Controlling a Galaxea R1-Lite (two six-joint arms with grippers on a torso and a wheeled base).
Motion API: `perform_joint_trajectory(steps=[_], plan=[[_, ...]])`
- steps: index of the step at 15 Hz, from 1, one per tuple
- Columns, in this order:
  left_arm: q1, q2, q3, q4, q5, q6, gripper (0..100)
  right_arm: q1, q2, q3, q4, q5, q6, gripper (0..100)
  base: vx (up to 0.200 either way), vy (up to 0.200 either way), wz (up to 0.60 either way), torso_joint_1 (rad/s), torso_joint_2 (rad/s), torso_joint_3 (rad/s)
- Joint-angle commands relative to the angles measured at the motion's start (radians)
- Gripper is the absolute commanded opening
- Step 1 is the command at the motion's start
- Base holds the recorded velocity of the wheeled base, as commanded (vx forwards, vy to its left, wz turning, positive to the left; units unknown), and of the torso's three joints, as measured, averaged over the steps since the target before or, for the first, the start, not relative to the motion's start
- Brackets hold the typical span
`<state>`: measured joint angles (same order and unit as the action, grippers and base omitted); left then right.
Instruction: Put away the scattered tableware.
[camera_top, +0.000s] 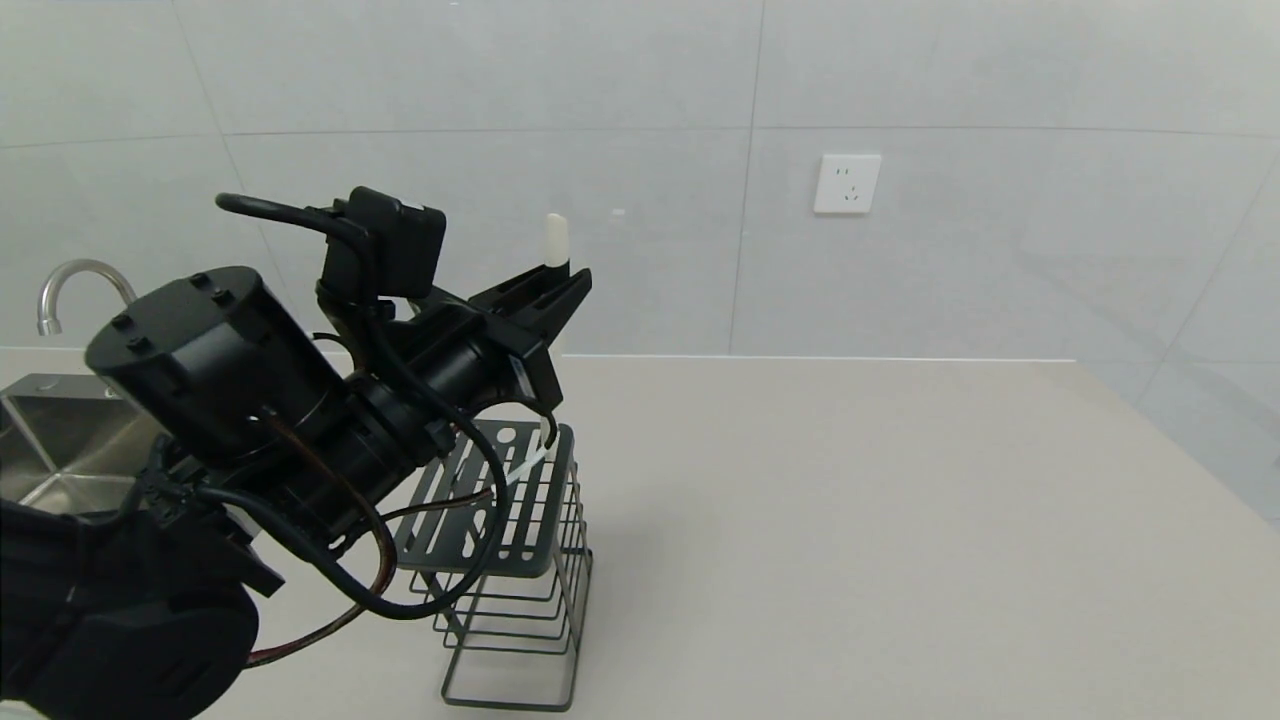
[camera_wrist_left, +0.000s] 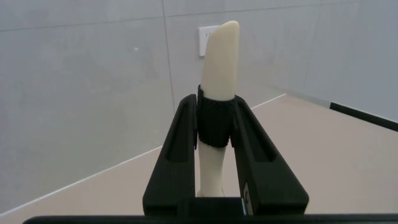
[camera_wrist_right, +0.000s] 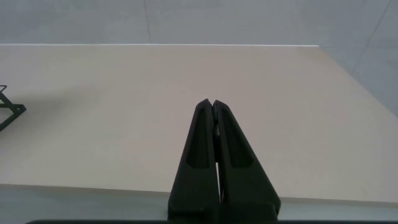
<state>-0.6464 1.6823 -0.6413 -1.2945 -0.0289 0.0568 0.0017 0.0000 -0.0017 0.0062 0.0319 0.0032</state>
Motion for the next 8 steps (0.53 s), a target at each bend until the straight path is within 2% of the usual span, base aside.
perform_joint_trajectory(steps=[1, 8], plan=[[0.001, 0.011, -0.008, 0.000, 0.001, 0.000, 0, 0.000, 0.000, 0.000, 0.000, 0.000, 0.000, 0, 0.000, 0.000, 0.00, 0.000, 0.00, 0.000], [0.001, 0.002, 0.011, 0.000, 0.001, 0.000, 0, 0.001, 0.000, 0.000, 0.000, 0.000, 0.000, 0, 0.000, 0.000, 0.00, 0.000, 0.00, 0.000]])
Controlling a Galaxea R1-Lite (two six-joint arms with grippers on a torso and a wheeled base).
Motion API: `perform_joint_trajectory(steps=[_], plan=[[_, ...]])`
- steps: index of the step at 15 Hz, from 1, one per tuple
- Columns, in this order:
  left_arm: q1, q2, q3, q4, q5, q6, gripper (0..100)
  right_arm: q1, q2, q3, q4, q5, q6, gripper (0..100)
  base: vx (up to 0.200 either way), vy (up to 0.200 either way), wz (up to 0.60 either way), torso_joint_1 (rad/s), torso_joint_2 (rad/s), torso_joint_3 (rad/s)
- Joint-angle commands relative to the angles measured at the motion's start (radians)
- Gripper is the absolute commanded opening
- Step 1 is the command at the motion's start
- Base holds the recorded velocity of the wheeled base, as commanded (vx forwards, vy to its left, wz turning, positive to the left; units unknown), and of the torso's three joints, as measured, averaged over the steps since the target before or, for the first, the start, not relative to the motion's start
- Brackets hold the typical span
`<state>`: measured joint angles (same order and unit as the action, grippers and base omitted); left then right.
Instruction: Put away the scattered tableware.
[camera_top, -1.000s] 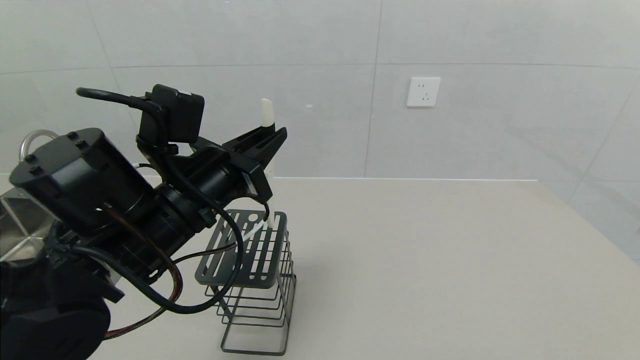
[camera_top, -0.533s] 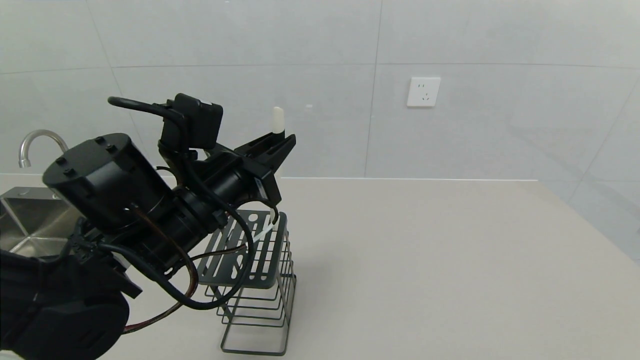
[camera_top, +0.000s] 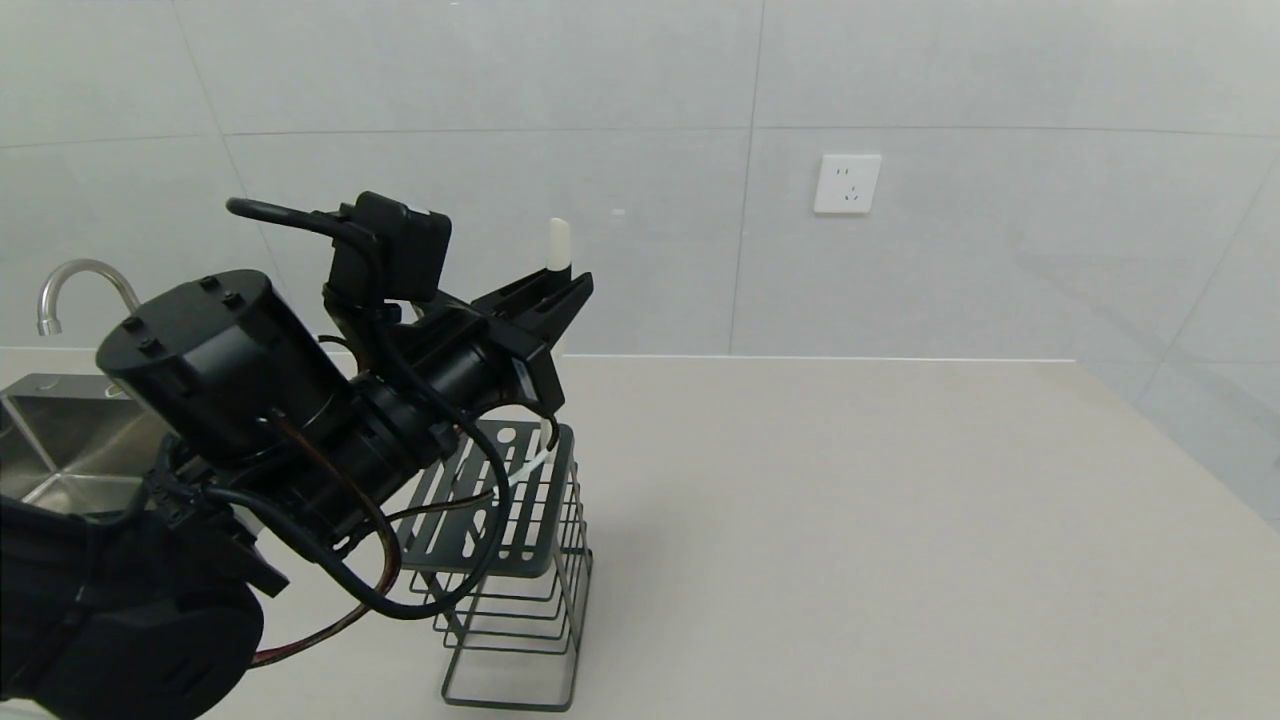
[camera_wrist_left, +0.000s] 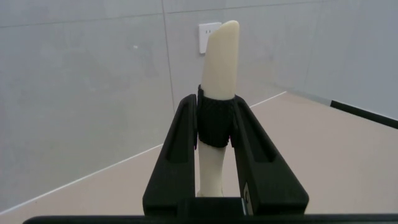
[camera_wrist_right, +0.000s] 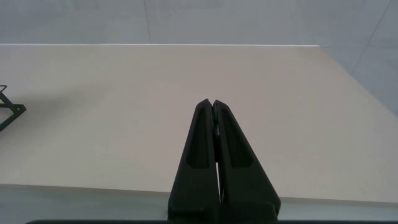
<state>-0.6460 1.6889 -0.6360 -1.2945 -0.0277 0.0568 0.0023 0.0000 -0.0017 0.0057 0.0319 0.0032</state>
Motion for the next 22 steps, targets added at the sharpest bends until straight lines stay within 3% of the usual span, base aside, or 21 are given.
perform_joint_trajectory(steps=[1, 22], plan=[[0.000, -0.008, 0.016, 0.000, 0.000, -0.002, 0, 0.001, 0.000, 0.000, 0.000, 0.000, 0.000, 0, 0.000, 0.000, 0.00, 0.000, 0.00, 0.000], [-0.009, 0.021, 0.101, 0.000, 0.003, -0.048, 0, -0.001, 0.000, 0.000, 0.000, 0.000, 0.000, 0, 0.000, 0.000, 0.00, 0.000, 0.00, 0.000]])
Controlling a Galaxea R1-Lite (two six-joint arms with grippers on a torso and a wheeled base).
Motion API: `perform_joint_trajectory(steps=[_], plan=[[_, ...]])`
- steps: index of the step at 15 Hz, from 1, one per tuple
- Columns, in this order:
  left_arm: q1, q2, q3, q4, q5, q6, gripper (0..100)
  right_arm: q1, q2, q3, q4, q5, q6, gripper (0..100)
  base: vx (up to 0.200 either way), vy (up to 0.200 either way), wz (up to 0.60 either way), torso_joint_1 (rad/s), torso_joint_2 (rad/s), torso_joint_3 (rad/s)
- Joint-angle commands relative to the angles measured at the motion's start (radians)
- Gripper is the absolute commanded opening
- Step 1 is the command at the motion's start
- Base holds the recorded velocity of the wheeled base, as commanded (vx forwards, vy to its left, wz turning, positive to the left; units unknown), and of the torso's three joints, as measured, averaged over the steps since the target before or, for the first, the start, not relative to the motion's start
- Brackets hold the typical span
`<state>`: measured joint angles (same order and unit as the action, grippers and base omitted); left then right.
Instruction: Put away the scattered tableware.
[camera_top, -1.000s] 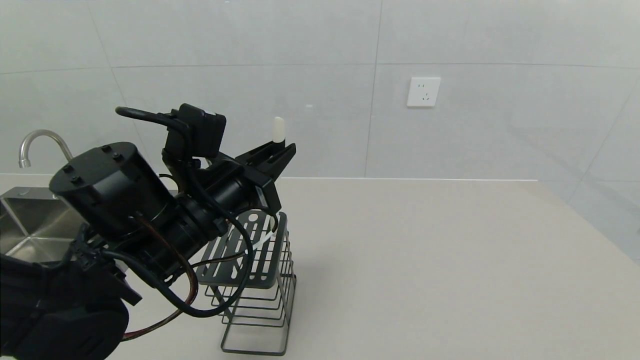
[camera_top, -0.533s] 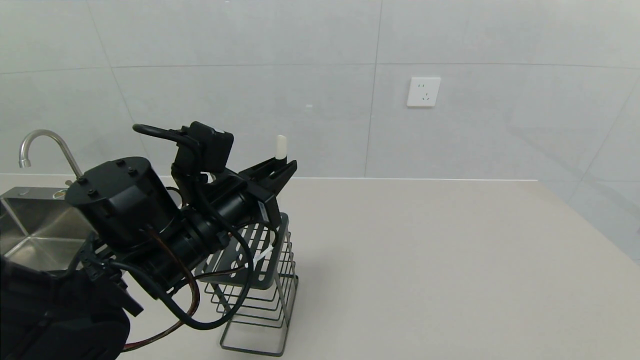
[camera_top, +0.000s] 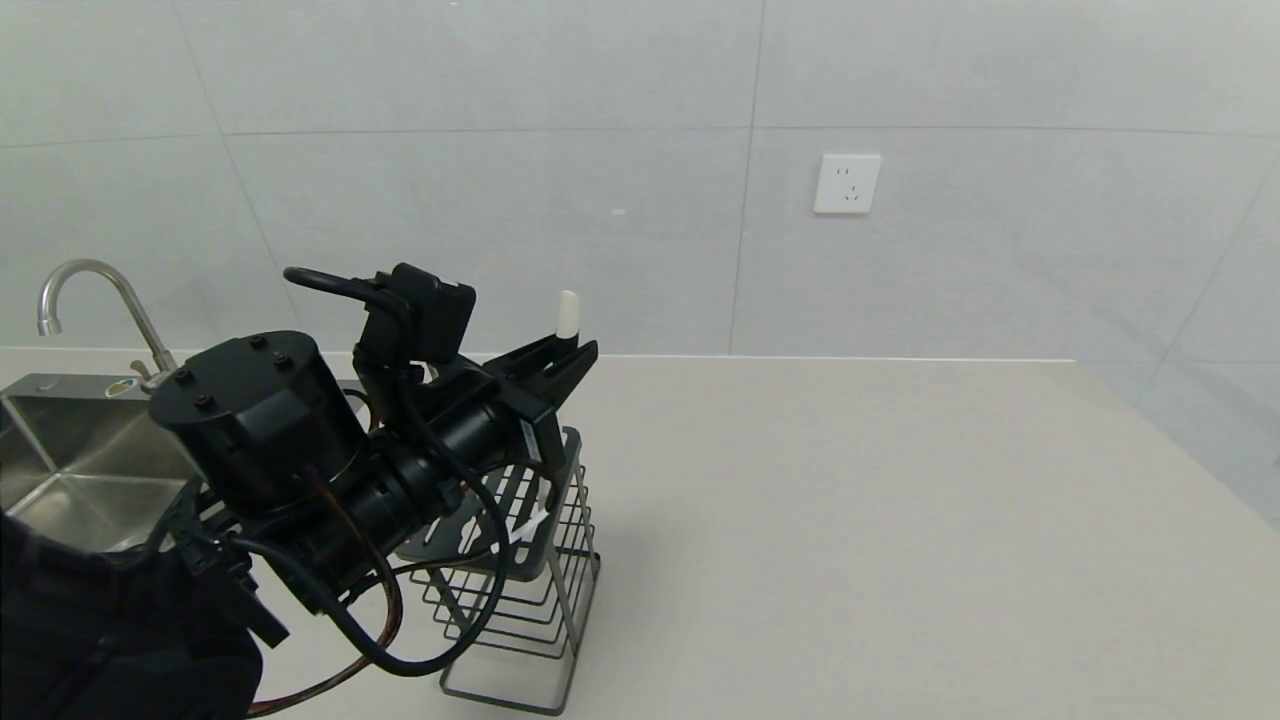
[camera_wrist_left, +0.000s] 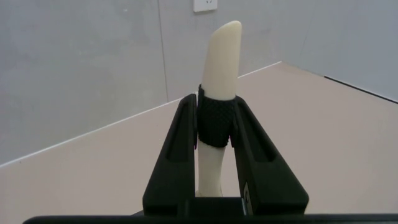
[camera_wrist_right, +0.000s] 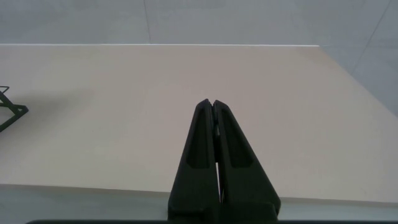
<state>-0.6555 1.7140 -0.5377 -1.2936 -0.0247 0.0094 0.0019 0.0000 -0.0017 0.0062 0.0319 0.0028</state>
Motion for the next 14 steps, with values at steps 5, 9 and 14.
perform_joint_trajectory(steps=[5, 9, 14], plan=[[-0.001, -0.005, 0.019, -0.004, -0.001, -0.003, 0, 0.000, 0.000, 0.000, 0.000, 0.000, -0.001, 0, 0.000, 0.000, 0.00, 0.000, 0.00, 0.000], [-0.001, -0.005, 0.031, -0.010, -0.001, -0.003, 0, 0.001, 0.000, 0.000, 0.000, 0.000, 0.000, 0, 0.000, 0.000, 0.00, 0.000, 0.00, 0.000], [0.001, -0.005, 0.051, -0.013, -0.001, -0.005, 100, 0.001, 0.000, 0.000, 0.000, 0.000, 0.000, 0, 0.000, 0.000, 0.00, 0.000, 0.00, 0.000]])
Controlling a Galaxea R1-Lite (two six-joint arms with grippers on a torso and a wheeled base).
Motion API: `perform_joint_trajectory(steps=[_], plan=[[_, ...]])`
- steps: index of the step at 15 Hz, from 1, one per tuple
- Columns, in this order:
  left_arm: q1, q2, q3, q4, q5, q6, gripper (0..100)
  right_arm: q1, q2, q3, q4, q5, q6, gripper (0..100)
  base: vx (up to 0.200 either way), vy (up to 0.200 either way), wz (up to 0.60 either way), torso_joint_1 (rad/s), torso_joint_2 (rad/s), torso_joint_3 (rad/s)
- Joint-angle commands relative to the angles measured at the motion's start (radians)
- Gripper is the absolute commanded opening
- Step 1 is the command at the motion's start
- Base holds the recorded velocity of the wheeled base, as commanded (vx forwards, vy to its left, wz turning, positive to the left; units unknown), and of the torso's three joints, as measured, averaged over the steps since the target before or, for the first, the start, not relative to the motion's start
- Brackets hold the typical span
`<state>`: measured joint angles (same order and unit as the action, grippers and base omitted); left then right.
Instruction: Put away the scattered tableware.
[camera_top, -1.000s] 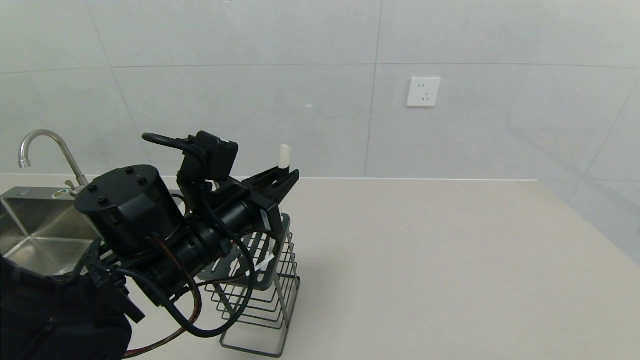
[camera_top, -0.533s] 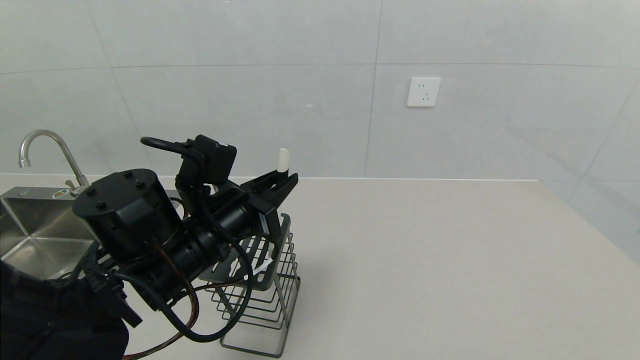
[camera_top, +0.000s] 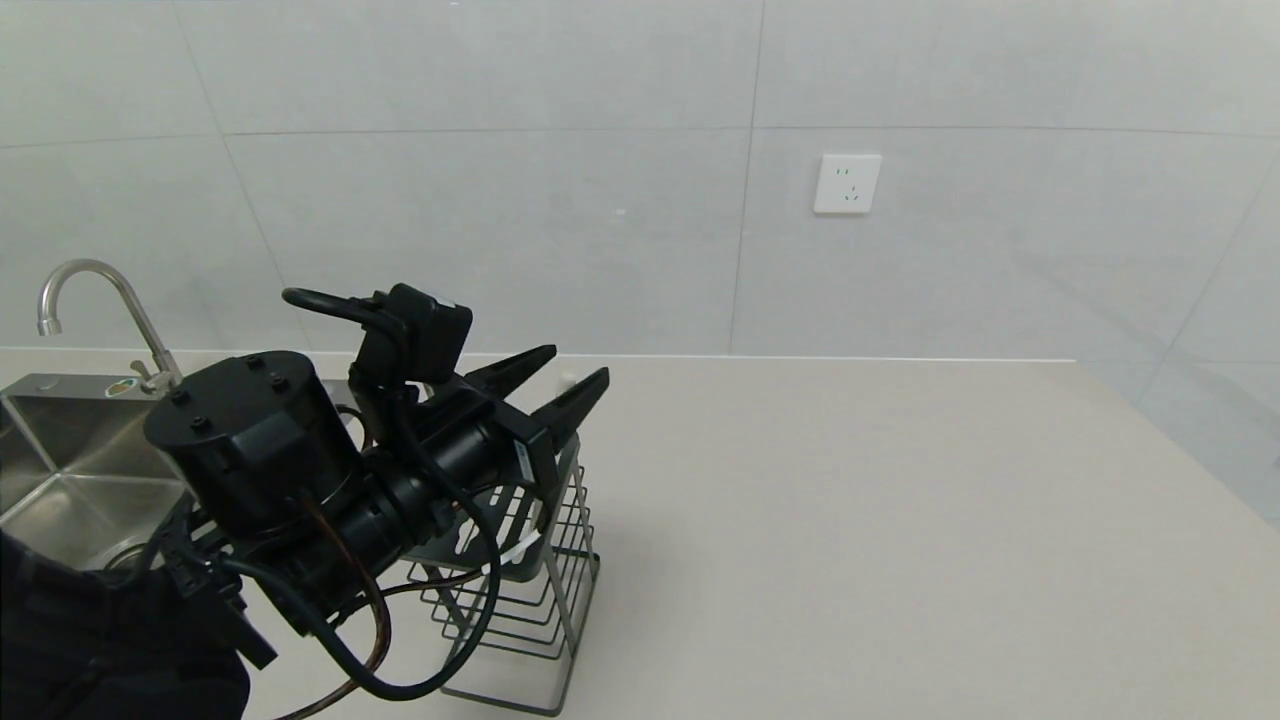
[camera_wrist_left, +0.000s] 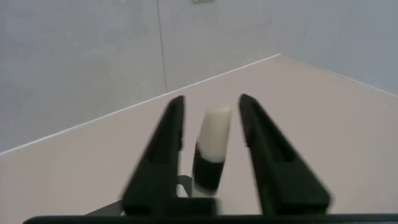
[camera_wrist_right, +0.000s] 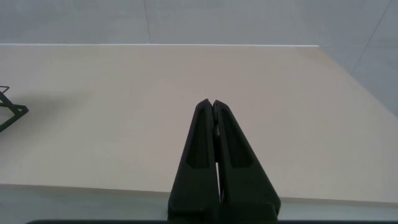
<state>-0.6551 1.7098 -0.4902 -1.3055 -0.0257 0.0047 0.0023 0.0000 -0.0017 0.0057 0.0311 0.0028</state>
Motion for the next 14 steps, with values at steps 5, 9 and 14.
perform_joint_trajectory(steps=[5, 9, 14], plan=[[0.011, -0.004, 0.002, -0.003, -0.002, 0.000, 100, 0.001, 0.000, 0.000, 0.000, 0.000, 0.000, 0, 0.000, 0.000, 0.00, 0.000, 0.00, 0.000], [0.008, -0.064, 0.015, -0.012, -0.025, 0.008, 100, 0.001, 0.000, 0.000, 0.000, 0.001, 0.000, 0, 0.000, 0.000, 0.00, 0.000, 0.00, 0.000], [0.124, -0.331, 0.042, -0.009, -0.079, 0.006, 100, -0.001, 0.002, 0.000, 0.000, 0.001, -0.004, 0, 0.000, 0.000, 0.00, 0.000, 0.00, 0.000]])
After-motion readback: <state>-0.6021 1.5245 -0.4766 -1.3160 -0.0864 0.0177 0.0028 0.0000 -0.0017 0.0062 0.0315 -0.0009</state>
